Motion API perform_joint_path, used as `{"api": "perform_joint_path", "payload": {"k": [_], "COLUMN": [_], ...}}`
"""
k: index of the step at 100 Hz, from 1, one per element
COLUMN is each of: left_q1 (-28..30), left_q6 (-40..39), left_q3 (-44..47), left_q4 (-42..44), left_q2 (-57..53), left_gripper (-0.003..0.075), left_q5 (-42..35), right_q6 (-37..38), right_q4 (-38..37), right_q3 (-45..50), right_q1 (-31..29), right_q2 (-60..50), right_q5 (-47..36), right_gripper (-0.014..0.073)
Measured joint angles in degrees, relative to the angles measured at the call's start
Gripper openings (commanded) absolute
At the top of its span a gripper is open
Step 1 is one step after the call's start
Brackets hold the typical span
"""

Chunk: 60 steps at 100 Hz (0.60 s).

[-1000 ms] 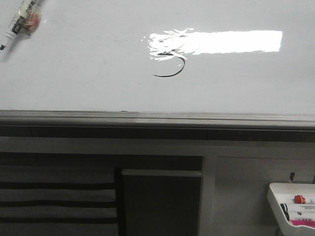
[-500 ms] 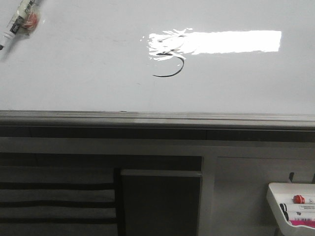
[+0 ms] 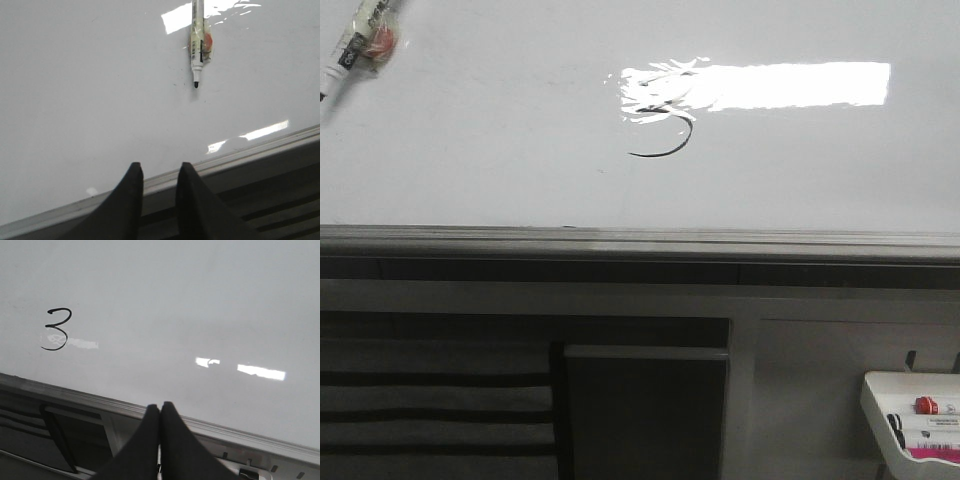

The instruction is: Write number 3 on whiteboard

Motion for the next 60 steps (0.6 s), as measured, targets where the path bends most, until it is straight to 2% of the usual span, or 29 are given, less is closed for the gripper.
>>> {"api": "perform_joint_path", "payload": {"k": [12,30,46,60], "left_q1": [0.2,0.2,-0.4,-1.2], "left_q6": [0.0,0.0,0.0,-0.1], "left_q3": [4.4,8.9,12.1,12.7], "left_q4": [-2.8,-8.0,-15.9,-17.8], "left_q2": [-4.9,-6.6,-6.6,-6.6], "left_gripper": [-0.0012,-0.0019,-0.0019,-0.0019], "left_q5": [-0.2,-1.6,-7.9,-12.3], "right_q6": [0.0,0.0,0.0,0.0], "right_q4": [0.0,0.0,0.0,0.0], "right_q3": [0.0,0.0,0.0,0.0], "right_q1": [0.0,0.0,0.0,0.0], "right_q2": [0.0,0.0,0.0,0.0], "right_q5": [0.0,0.0,0.0,0.0], "right_gripper": [-0.0079,-0.0079,-0.0079,-0.0079]}}
